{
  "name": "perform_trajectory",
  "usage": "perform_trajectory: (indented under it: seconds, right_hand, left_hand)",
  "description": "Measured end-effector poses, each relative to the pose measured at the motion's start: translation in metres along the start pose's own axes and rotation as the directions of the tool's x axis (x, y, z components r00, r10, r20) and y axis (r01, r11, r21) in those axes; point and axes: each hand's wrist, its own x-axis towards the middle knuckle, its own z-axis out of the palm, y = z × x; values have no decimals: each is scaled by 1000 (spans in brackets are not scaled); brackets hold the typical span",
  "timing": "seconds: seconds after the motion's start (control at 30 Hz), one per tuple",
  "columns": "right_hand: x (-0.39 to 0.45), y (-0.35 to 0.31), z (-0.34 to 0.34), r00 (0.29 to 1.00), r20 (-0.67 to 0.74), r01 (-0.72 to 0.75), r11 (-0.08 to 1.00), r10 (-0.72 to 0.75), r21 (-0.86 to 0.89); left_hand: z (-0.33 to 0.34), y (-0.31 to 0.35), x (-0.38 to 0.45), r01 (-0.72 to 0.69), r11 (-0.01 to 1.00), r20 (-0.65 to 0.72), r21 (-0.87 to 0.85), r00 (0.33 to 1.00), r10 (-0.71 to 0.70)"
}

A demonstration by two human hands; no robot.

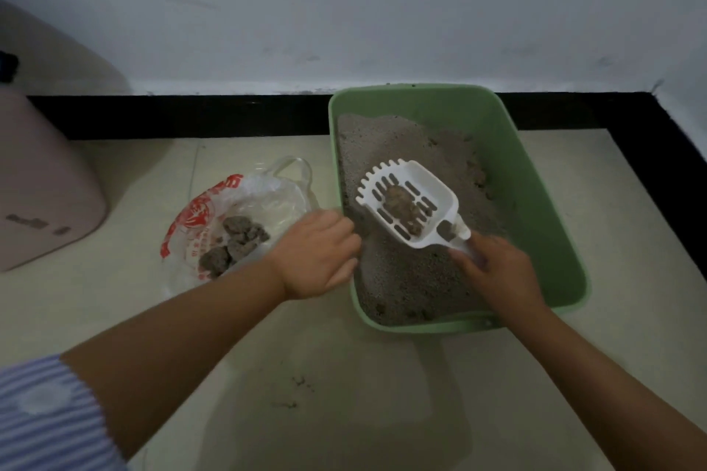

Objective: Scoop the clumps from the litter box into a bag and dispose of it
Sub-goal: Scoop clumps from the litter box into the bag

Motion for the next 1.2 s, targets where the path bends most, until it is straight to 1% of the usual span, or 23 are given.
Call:
perform_trajectory:
  seconds: [0.03, 0.07, 0.1, 0.13, 0.17, 0.23, 0.27, 0.3, 0.33, 0.37, 0.4, 0.43, 0.5, 0.57, 0.67, 0.73, 0.8, 0.9, 0.97, 1.07, 1.13, 1.17, 1.2]
  right_hand:
    - [-2, -7, -1, 999, 11, 44, 999, -44, 2]
    - [-3, -15, 0, 996, 14, 93, 996, -93, 12]
    - [-4, -26, 0, 992, 29, 118, 992, -119, 33]
    - [-4, -37, 2, 990, 54, 124, 990, -128, 68]
    - [-3, -45, 5, 987, 89, 127, 987, -135, 94]
    - [-1, -60, 13, 980, 120, 143, 981, -158, 129]
    - [0, -66, 16, 978, 126, 150, 978, -169, 148]
    - [2, -74, 19, 976, 131, 150, 974, -173, 170]
    - [4, -82, 19, 975, 138, 151, 972, -177, 181]
    - [6, -89, 20, 972, 140, 164, 972, -188, 166]
    - [9, -97, 19, 969, 147, 178, 975, -197, 133]
    - [13, -103, 20, 967, 155, 190, 978, -201, 83]
    - [21, -117, 23, 962, 188, 213, 976, -201, -51]
    - [28, -128, 28, 954, 203, 258, 947, -219, -192]
    - [37, -151, 33, 936, 233, 335, 872, -264, -356]
    - [41, -162, 37, 915, 224, 401, 809, -335, -429]
    - [43, -170, 43, 876, 211, 481, 748, -434, -457]
    - [43, -174, 50, 839, 233, 531, 651, -491, -542]
    - [44, -174, 48, 821, 240, 552, 615, -518, -563]
    - [49, -169, 43, 799, 182, 562, 604, -573, -565]
    - [53, -165, 36, 811, 103, 522, 634, -575, -571]
    - [56, -162, 32, 829, 65, 488, 663, -555, -567]
    - [59, -156, 29, 847, 50, 466, 693, -530, -550]
  left_hand:
    - [-8, -8, -8, 93, 996, 2, 14, 996, -93]
    - [-15, -18, -19, 236, 972, 10, 18, 972, -236]
    - [-20, -28, -32, 409, 912, 27, 20, 912, -409]
    - [-26, -37, -47, 557, 829, 42, 38, 828, -559]
    - [-29, -44, -63, 662, 745, 61, 77, 743, -667]
    - [-35, -54, -90, 800, 582, 93, 144, 574, -813]
    - [-37, -57, -102, 866, 478, 131, 147, 463, -877]
    - [-40, -61, -111, 931, 346, 189, 115, 322, -928]
    - [-42, -64, -117, 980, 196, 249, 39, 180, -952]
    - [-43, -68, -121, 998, 63, 320, -31, 69, -945]
    - [-44, -71, -125, 997, -7, 378, -75, 22, -926]
    - [-44, -72, -127, 994, -15, 406, -106, 29, -913]
    - [-46, -71, -128, 987, 36, 401, -157, 97, -911]
    - [-46, -71, -128, 971, 38, 389, -238, 131, -912]
    - [-46, -69, -126, 953, 21, 384, -303, 142, -913]
    - [-45, -68, -126, 946, 17, 385, -323, 148, -911]
    - [-44, -67, -127, 933, -12, 389, -359, 138, -911]
    - [-43, -69, -129, 903, -88, 398, -421, 97, -912]
    - [-44, -69, -130, 886, -120, 405, -449, 82, -911]
    - [-45, -69, -132, 859, -183, 438, -479, 53, -898]
    - [-45, -69, -131, 842, -225, 459, -490, 30, -888]
    - [-45, -67, -130, 858, -205, 450, -471, 34, -892]
    - [-46, -65, -128, 891, -155, 423, -426, 45, -905]
